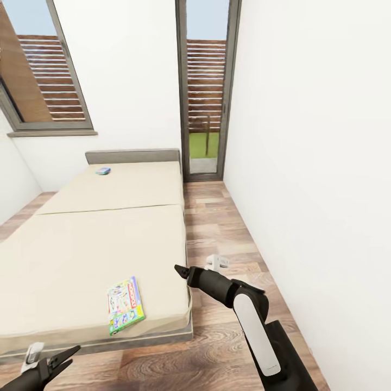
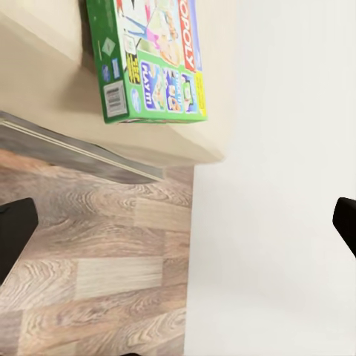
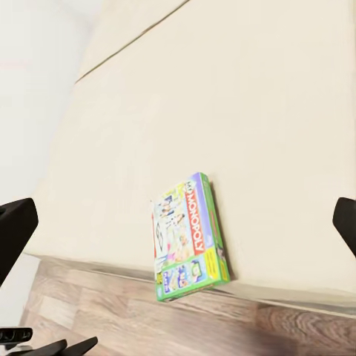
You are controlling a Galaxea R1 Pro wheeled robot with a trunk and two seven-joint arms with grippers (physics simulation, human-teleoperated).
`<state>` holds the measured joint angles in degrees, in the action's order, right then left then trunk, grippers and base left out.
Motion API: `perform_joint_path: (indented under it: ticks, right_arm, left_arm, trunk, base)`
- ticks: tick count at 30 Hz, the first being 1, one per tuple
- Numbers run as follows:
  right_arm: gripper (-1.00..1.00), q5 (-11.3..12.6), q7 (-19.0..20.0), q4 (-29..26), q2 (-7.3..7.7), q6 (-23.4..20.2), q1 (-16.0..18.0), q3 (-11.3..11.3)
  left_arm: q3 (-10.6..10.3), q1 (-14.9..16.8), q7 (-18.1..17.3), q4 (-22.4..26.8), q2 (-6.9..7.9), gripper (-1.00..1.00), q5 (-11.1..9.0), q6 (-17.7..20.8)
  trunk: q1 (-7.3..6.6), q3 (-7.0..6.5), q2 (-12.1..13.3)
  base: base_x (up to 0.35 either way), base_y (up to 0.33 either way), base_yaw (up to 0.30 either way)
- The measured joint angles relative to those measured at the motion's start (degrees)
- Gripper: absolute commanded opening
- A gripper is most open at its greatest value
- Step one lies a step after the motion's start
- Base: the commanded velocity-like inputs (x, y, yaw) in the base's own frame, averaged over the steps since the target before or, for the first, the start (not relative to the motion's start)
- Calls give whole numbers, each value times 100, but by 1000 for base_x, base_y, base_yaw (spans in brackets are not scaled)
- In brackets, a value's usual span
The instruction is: Put all the toys in the child's room - the three board games (two on the bed and one on the table), the two jigsaw puzzles on the table, and the tennis ball on the table - inside the toy box on the table in the child's room.
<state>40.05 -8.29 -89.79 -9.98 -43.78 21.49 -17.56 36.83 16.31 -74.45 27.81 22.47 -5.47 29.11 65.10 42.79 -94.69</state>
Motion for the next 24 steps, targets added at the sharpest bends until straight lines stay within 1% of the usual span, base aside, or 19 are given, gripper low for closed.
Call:
perform_joint_path:
  ticks: [8, 11, 15, 16, 19, 24]
  right_arm:
    - [100, 3, -1, 2, -1, -1, 0, 0]
    - [100, 4, -1, 3, -1, -1, 0, 0]
    - [100, 4, -1, 3, -1, -1, 0, 0]
    - [100, 4, -1, 3, -1, -1, 0, 0]
    - [100, 3, -1, 3, -1, -1, 0, 0]
    - [100, 4, 4, 1, -1, -1, 0, 0]
  left_arm:
    - [7, 7, 27, -2, -11, 100, 7, 12]
    - [13, 44, 62, -2, -6, 100, 4, 93]
    - [16, 86, 88, -3, -3, 100, 0, 474]
    - [19, 104, 119, -3, -4, 100, -3, 661]
    - [23, 188, 236, -2, -5, 100, -14, 914]
    - [26, 461, 369, -8, 3, 100, -25, 1072]
  trunk:
    - [0, 0, 0]
    - [0, 0, 0]
    - [0, 0, 0]
    - [0, 0, 0]
    - [0, 0, 0]
    - [0, 0, 0]
  base:
    - [-1, 50, 0]
    - [0, 7, 0]
    - [0, 2, 0]
    - [0, 0, 0]
    - [0, 0, 0]
    - [0, 0, 0]
